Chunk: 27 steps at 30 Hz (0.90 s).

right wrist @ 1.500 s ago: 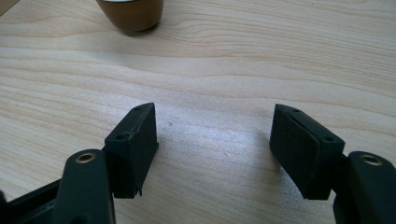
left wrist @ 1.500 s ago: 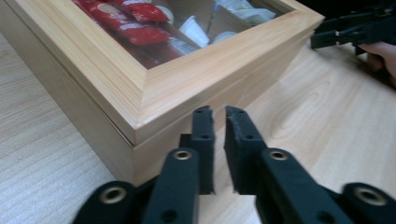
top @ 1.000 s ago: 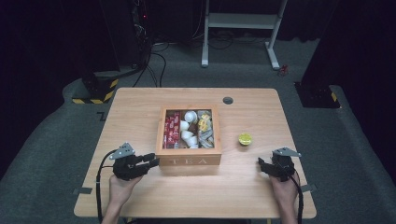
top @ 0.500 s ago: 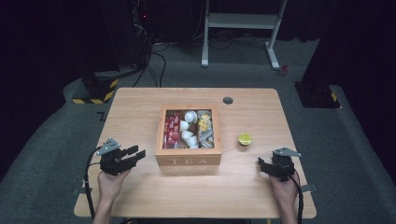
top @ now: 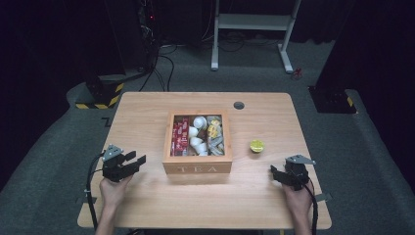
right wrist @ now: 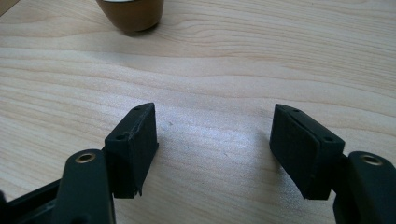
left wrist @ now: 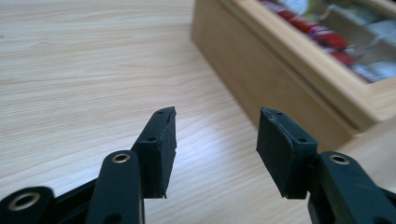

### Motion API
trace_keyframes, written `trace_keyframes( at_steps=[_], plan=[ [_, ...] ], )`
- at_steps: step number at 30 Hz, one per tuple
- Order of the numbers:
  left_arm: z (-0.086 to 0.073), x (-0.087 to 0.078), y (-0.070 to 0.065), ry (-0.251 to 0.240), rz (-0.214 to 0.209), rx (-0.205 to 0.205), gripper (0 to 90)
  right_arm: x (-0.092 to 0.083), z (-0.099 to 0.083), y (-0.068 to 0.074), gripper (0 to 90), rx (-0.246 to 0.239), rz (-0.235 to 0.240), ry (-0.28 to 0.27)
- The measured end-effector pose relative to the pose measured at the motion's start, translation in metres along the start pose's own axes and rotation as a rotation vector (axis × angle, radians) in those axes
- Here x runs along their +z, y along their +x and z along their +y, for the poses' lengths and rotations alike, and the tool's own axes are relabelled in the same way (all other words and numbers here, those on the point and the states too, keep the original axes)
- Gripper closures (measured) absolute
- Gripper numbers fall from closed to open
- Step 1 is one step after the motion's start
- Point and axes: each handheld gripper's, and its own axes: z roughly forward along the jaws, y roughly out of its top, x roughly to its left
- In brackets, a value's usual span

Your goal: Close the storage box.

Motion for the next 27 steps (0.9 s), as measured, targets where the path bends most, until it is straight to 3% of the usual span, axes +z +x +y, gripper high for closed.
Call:
trace_keyframes(
  at_steps=[4,10,14,18,19,27],
  plan=[
    [-0.004,0.007,0.008,0.021,0.040,-0.020,46.1,0.000,0.000,0.000,32.2,0.002,0.001,0.001],
    [-0.015,0.022,0.010,0.074,0.097,0.001,42.8,0.000,0.000,0.000,32.1,0.001,-0.002,-0.002],
    [-0.021,0.030,0.013,0.105,0.109,-0.015,38.7,0.000,0.000,0.000,32.2,0.000,-0.001,-0.002],
    [-0.028,0.040,0.012,0.158,0.151,0.021,34.8,0.000,0.000,0.000,32.2,0.000,-0.002,-0.002],
    [-0.029,0.041,0.011,0.146,0.169,0.046,32.5,0.000,0.000,0.000,32.2,0.000,-0.001,-0.002],
    [-0.028,0.044,0.010,0.148,0.176,0.035,29.5,0.000,0.000,0.000,32.1,0.000,-0.001,-0.002]
  ],
)
